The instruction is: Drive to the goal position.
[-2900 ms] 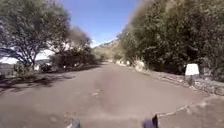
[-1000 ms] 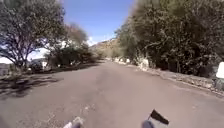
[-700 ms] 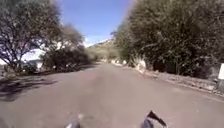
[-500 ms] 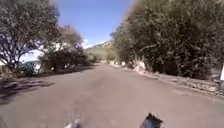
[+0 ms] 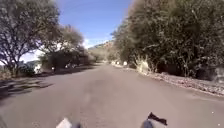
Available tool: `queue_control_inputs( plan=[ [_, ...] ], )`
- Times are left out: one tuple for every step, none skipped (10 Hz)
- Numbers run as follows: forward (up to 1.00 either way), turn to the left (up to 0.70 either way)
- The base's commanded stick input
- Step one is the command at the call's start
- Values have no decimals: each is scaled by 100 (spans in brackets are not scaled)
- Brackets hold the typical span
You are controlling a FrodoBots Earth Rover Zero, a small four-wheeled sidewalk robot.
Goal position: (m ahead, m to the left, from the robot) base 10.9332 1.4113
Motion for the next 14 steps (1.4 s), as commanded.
queue_control_inputs(
  plan=[
    [50, -50],
    [50, -50],
    [50, 0],
    [50, 0],
    [50, 0],
    [50, 0],
    [50, 0],
    [50, 0],
    [50, 0],
    [50, 0],
    [50, 0],
    [50, 0],
    [50, 0],
    [50, 0]
  ],
)
